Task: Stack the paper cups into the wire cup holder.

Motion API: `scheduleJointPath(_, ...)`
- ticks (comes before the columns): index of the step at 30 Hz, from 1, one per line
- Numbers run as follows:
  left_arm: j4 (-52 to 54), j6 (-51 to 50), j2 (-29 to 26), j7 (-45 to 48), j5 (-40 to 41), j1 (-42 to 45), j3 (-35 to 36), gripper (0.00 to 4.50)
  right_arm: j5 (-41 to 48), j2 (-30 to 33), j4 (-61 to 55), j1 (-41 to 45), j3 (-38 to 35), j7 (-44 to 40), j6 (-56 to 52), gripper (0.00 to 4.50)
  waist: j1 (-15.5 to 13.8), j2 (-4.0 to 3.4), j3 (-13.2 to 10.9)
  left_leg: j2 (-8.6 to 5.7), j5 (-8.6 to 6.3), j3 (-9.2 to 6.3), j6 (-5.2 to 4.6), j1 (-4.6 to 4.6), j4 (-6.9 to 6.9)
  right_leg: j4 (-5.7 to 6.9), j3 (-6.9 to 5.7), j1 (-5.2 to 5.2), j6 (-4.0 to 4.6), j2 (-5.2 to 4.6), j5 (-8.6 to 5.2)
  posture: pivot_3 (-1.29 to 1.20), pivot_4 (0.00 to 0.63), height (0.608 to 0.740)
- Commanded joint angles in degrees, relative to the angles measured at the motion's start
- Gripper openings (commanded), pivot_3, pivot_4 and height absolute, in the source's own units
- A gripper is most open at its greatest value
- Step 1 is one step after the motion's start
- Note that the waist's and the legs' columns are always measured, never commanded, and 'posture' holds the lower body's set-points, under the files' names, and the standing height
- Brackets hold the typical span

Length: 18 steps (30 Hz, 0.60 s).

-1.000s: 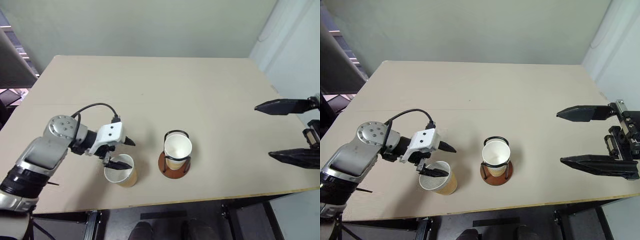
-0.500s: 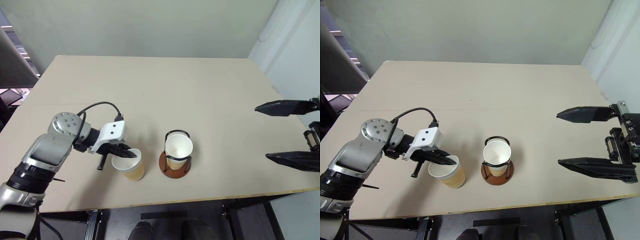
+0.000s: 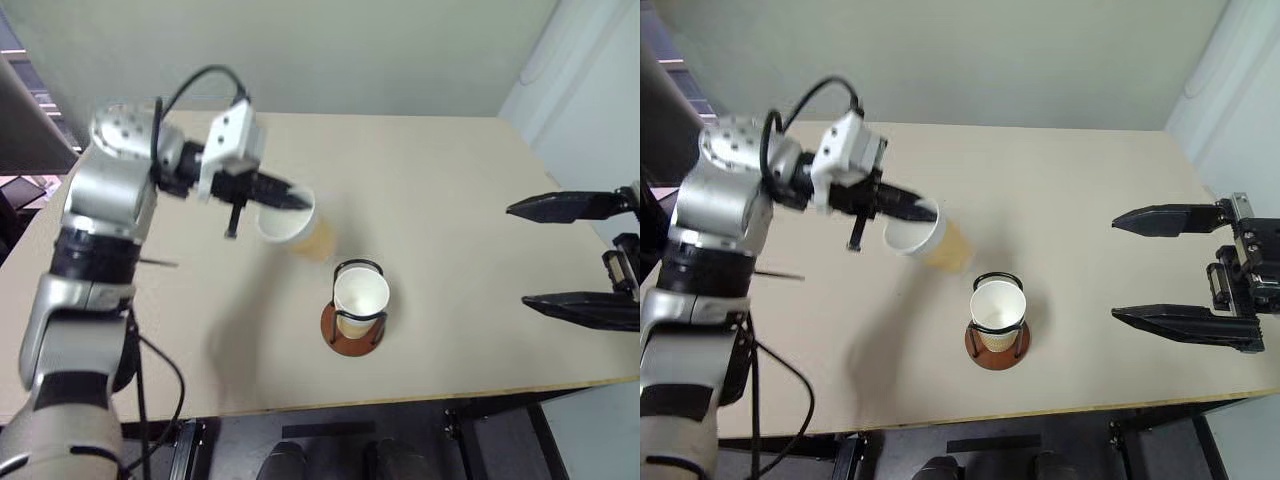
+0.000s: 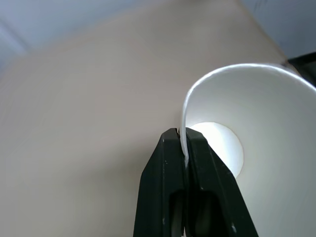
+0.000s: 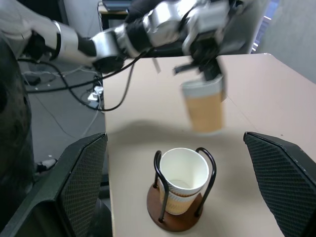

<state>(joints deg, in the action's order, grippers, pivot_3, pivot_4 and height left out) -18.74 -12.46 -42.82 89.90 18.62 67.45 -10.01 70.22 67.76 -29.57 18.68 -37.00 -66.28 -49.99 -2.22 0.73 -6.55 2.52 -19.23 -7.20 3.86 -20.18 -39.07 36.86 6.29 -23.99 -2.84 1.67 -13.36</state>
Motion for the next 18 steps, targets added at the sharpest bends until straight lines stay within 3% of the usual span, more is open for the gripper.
scheduleJointPath(1, -1.03, 3.32, 1.52, 2.6, 4.75, 4.71, -3.33, 0.03, -0.59, 1.09, -0.08, 0.93, -0.23, 0.39, 1.54, 4.5, 0.03, 0.0, 0.0, -0.06, -0.01, 0.07, -0.03, -0.01, -0.01, -0.03, 0.04, 0.0, -0.1, -0.03, -0.01, 0.0, 0.15, 0.74)
scheduleJointPath(11, -4.31, 13.79, -0.11, 2.6, 16.1, 12.45, -24.25, 0.03, 1.24, 1.94, -2.22, -0.81, -3.5, 2.58, -0.5, 4.5, 0.02, 0.0, -0.01, -0.7, -0.15, -0.01, -0.41, -0.02, -0.24, -0.04, 0.26, 0.02, -0.91, -0.64, -0.09, 0.0, 0.15, 0.74)
scheduleJointPath(18, -5.22, 17.4, 2.08, 2.6, 19.24, 14.15, -31.83, 0.03, 3.23, 2.06, -4.53, -3.11, -7.09, 5.35, -2.37, 4.5, -0.29, -0.01, -0.02, -0.79, -0.26, 0.03, -0.67, -0.2, -0.58, -0.05, 0.23, 0.05, -1.08, -0.77, -0.14, 0.0, 0.15, 0.74)
